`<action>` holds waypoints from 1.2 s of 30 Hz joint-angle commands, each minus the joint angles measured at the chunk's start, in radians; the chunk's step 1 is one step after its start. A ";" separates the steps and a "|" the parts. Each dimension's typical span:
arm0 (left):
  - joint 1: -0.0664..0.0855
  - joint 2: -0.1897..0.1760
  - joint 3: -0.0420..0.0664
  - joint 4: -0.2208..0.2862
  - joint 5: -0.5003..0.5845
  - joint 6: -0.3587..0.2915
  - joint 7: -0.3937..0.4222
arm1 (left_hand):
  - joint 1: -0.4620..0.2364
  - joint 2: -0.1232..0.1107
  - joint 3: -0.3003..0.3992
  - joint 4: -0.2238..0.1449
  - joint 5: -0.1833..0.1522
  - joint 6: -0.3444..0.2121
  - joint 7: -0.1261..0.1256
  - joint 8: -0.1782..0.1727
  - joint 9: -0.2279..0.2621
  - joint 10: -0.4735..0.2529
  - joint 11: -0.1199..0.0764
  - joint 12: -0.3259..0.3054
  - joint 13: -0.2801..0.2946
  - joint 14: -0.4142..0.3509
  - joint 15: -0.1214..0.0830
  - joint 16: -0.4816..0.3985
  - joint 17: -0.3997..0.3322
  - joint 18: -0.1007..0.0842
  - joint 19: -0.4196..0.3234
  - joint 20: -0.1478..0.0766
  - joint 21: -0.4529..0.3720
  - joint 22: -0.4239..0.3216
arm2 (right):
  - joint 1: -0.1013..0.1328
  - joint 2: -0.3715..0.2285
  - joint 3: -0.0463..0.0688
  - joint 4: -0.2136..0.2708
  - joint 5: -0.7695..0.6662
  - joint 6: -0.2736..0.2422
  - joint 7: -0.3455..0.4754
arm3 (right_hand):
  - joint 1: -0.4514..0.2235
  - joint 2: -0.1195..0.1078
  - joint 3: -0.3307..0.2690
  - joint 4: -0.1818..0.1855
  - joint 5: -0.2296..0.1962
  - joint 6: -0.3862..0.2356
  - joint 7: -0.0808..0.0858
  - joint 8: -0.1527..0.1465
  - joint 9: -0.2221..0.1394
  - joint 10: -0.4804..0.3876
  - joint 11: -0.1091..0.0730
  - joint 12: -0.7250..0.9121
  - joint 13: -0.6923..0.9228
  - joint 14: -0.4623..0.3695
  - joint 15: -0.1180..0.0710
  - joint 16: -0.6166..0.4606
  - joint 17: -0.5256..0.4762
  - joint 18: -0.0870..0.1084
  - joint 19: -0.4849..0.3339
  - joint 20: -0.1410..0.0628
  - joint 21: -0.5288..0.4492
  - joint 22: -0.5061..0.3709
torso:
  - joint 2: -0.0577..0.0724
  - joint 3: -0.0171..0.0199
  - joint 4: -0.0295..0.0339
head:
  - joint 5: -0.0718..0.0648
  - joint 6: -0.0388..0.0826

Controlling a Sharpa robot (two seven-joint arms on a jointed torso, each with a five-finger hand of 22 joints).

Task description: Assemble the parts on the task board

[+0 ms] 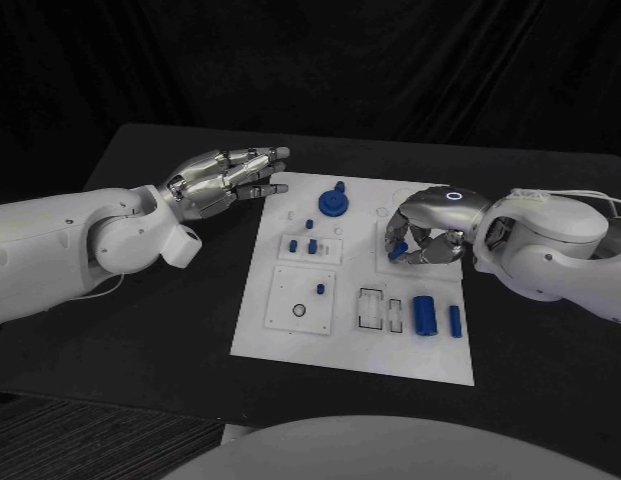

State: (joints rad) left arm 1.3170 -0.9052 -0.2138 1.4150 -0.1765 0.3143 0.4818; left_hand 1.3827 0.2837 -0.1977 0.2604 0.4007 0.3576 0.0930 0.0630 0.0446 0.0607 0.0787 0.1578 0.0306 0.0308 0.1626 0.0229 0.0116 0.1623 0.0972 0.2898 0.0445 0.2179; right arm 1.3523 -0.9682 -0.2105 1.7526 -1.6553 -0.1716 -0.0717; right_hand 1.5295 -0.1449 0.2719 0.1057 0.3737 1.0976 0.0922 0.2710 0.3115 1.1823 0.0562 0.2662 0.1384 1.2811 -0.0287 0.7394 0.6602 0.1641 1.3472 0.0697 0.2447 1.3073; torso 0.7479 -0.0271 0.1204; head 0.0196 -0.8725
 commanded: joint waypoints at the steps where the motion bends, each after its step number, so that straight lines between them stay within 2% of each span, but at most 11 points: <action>1: -0.002 0.002 0.001 0.000 0.005 0.015 0.002 | 0.009 0.001 0.008 0.000 0.008 0.010 -0.001 0.004 0.001 0.001 0.005 0.005 0.001 0.004 0.006 0.005 0.001 0.016 0.006 0.000 0.004 0.000 | 0.036 -0.007 0.003 0.024 -0.001 -0.067 0.015 | 0.002 0.012 0.001 -0.005 0.004 0.006 0.011 0.000 0.033 0.028 -0.020 0.003 0.001 0.001 -0.007 -0.006 -0.001 0.003 0.001 -0.004 0.005 0.044 | 0.000 -0.0003 -0.0002 | 0.000 0.000; 8: -0.002 0.008 0.001 -0.004 0.005 0.015 -0.003 | 0.010 0.001 0.009 -0.001 0.010 0.012 -0.001 0.005 0.001 0.002 0.005 0.006 0.001 0.004 0.006 0.006 0.001 0.016 0.007 0.000 0.004 0.000 | 0.110 0.001 0.003 0.077 0.010 -0.031 0.011 | 0.001 0.013 0.004 -0.006 0.004 0.001 0.013 -0.004 0.034 0.025 -0.016 -0.002 0.000 0.001 -0.004 -0.009 -0.003 0.003 -0.002 -0.003 0.003 0.044 | 0.000 -0.0003 -0.0004 | 0.001 0.000; 11: -0.002 0.010 0.001 -0.007 0.005 0.017 -0.004 | 0.010 0.001 0.009 -0.001 0.011 0.012 -0.001 0.005 0.001 0.002 0.005 0.006 0.001 0.004 0.006 0.006 0.001 0.016 0.006 0.000 0.004 -0.001 | 0.121 0.023 0.003 0.091 0.023 -0.003 0.012 | 0.004 0.013 0.010 -0.010 0.008 -0.007 0.016 -0.010 0.034 0.021 -0.013 -0.009 -0.001 -0.001 -0.002 -0.013 -0.005 0.002 -0.007 -0.003 0.002 0.043 | 0.000 -0.0003 0.0004 | 0.003 0.000; 15: -0.003 0.015 0.001 -0.012 0.005 0.020 -0.003 | 0.010 0.002 0.010 -0.002 0.012 0.011 0.000 0.005 0.001 0.002 0.005 0.005 0.001 0.003 0.006 0.005 0.001 0.016 0.005 0.000 0.004 -0.003 | 0.127 0.101 0.003 0.088 0.034 0.101 0.006 | 0.004 0.013 0.021 -0.017 0.009 -0.031 0.024 -0.035 0.029 0.015 -0.005 -0.025 -0.004 -0.005 0.003 -0.020 -0.008 0.003 -0.020 0.000 -0.011 0.040 | 0.000 -0.0003 -0.0012 | 0.010 0.000; 18: -0.004 0.018 0.001 -0.015 0.005 0.017 0.000 | 0.011 0.002 0.010 -0.001 0.012 0.009 0.000 0.004 0.001 0.001 0.006 0.005 0.001 0.002 0.006 0.004 0.001 0.015 0.003 -0.001 0.002 -0.008 | 0.122 0.158 0.003 0.075 0.019 0.149 0.006 | 0.010 0.016 0.029 -0.024 0.015 -0.031 0.028 -0.043 0.028 0.012 -0.001 -0.033 -0.005 -0.010 0.006 -0.026 -0.010 0.007 -0.033 0.001 -0.039 0.035 | -0.001 -0.0024 0.0014 | 0.013 0.000; 21: -0.004 0.022 0.001 -0.016 0.005 0.008 0.003 | 0.010 0.002 0.011 -0.001 0.012 0.007 0.000 0.004 0.001 0.002 0.009 0.006 0.001 0.001 0.003 0.003 0.000 0.015 0.000 -0.002 0.001 -0.013 | 0.109 0.211 0.003 0.061 -0.019 0.173 0.011 | 0.010 0.015 0.031 -0.027 0.018 -0.032 0.029 -0.045 0.027 0.012 0.000 -0.035 -0.005 -0.011 0.007 -0.027 -0.011 0.007 -0.036 0.001 -0.043 0.034 | -0.001 -0.0027 0.0016 | 0.022 0.000; 22: -0.004 0.022 0.001 -0.016 0.005 0.005 0.004 | 0.010 0.002 0.011 -0.001 0.012 0.008 0.000 0.004 0.001 0.002 0.009 0.006 0.001 0.001 0.003 0.004 0.000 0.015 0.000 -0.002 0.001 -0.012 | 0.104 0.227 0.003 0.056 -0.031 0.177 0.014 | 0.010 0.015 0.031 -0.027 0.018 -0.032 0.029 -0.046 0.027 0.013 0.000 -0.035 -0.005 -0.011 0.007 -0.027 -0.011 0.007 -0.036 0.001 -0.043 0.034 | 0.000 -0.0013 0.0010 | 0.025 0.000; 25: -0.005 0.023 0.001 -0.016 0.005 -0.004 0.003 | 0.010 0.002 0.012 0.000 0.013 0.011 0.002 0.005 0.001 0.005 0.011 0.012 0.002 0.002 0.004 0.005 0.001 0.015 0.001 -0.002 0.001 -0.010 | 0.086 0.272 0.003 0.037 -0.063 0.178 0.019 | 0.010 0.015 0.033 -0.030 0.024 -0.031 0.029 -0.049 0.026 0.014 0.000 -0.038 -0.005 -0.009 0.006 -0.027 -0.011 0.006 -0.035 0.001 -0.027 0.036 | 0.001 0.0000 -0.0016 | 0.041 0.000; 31: -0.005 0.021 0.001 -0.016 0.005 -0.012 0.000 | 0.010 0.003 0.012 0.000 0.014 0.013 0.003 0.006 0.001 0.005 0.012 0.012 0.002 0.002 0.004 0.005 0.001 0.015 0.001 -0.002 0.002 -0.010 | 0.042 0.349 0.004 -0.001 -0.148 0.161 0.025 | 0.001 0.010 0.036 -0.037 0.040 -0.025 0.030 -0.059 0.025 0.019 0.001 -0.047 -0.006 0.010 0.006 -0.015 -0.005 -0.002 -0.018 0.001 0.054 0.047 | 0.001 0.0001 -0.0006 | 0.048 0.000; 34: -0.005 0.021 0.001 -0.016 0.005 -0.014 0.000 | 0.009 0.003 0.012 0.001 0.014 0.014 0.004 0.006 0.001 0.006 0.013 0.013 0.003 0.003 0.005 0.005 0.001 0.015 0.002 -0.002 0.002 -0.008 | 0.021 0.379 0.004 -0.016 -0.172 0.156 0.027 | -0.009 0.010 0.042 -0.043 0.047 -0.021 0.030 -0.070 0.024 0.023 0.000 -0.056 -0.006 0.050 0.004 0.071 0.075 -0.013 0.009 0.000 0.169 0.063 | 0.000 -0.0009 0.0086 | 0.042 0.000; 36: -0.005 0.021 0.001 -0.016 0.005 -0.015 0.000 | 0.009 0.003 0.012 0.001 0.014 0.016 0.005 0.007 0.002 0.007 0.013 0.014 0.003 0.003 0.005 0.005 0.001 0.015 0.002 -0.002 0.002 -0.007 | 0.010 0.391 0.004 -0.022 -0.187 0.153 0.029 | -0.015 0.010 0.047 -0.046 0.049 -0.019 0.029 -0.076 0.024 0.025 -0.001 -0.062 -0.006 0.069 0.004 0.123 0.123 -0.018 0.021 0.000 0.223 0.070 | 0.001 -0.0002 0.0114 | 0.041 0.000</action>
State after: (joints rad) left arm 1.3135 -0.8847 -0.2138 1.3977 -0.1765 0.3072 0.4701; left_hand 1.3827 0.2836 -0.1911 0.2591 0.4106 0.3684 0.0966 0.0629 0.0449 0.0680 0.0860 0.1662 0.0320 0.0308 0.1626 0.0229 0.0113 0.1623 0.0971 0.2898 0.0444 0.2095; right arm 1.3679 -0.5815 -0.2077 1.7337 -1.7745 -0.0240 -0.0517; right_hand 1.5325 -0.1353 0.3131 0.0590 0.4214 1.0720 0.1180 0.1981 0.3368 1.1913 0.0654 0.2076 0.1313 1.3453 -0.0255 0.8488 0.7709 0.1642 1.3653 0.0701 0.4531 1.3079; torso 0.7485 -0.0274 0.1247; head 0.0634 -0.8725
